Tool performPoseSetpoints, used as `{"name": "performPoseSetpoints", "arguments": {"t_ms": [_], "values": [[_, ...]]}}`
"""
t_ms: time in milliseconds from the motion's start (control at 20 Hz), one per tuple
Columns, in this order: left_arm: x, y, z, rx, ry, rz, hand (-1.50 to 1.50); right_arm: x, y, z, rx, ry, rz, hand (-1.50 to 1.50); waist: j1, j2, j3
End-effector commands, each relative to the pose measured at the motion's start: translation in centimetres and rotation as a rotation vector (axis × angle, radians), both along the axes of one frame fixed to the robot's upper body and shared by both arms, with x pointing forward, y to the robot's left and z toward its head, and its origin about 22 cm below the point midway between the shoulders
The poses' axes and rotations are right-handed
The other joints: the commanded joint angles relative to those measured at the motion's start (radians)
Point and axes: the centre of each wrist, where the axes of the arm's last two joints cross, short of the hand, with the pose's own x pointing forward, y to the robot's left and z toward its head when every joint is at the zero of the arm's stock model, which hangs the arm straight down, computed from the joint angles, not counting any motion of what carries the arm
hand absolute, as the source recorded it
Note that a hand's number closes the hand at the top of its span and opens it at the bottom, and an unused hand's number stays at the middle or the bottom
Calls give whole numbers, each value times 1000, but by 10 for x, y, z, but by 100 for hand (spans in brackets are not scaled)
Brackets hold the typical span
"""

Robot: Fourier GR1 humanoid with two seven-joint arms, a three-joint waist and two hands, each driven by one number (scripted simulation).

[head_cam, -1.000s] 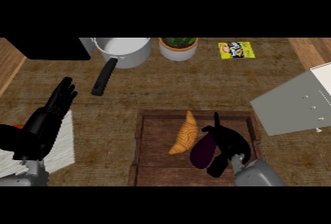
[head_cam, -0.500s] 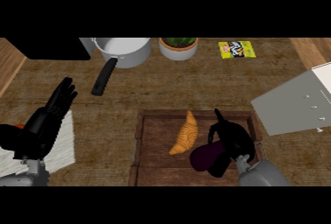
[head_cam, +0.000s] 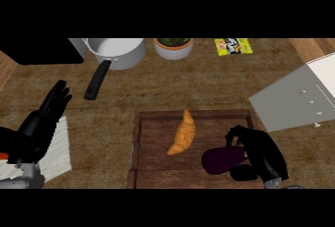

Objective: Pick the eggplant from the tray and place it in the tiered shelf

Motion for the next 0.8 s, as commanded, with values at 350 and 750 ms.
{"name": "performPoseSetpoints", "arguments": {"t_ms": [350,750], "values": [[-19,14,-4,-11,14,39,0,-105,-57,74,212,-532,73,150,-48,-7,2],[-10,-11,-5,-10,16,10,0,-142,-103,120,281,-655,-31,150,-12,7,2]]}}
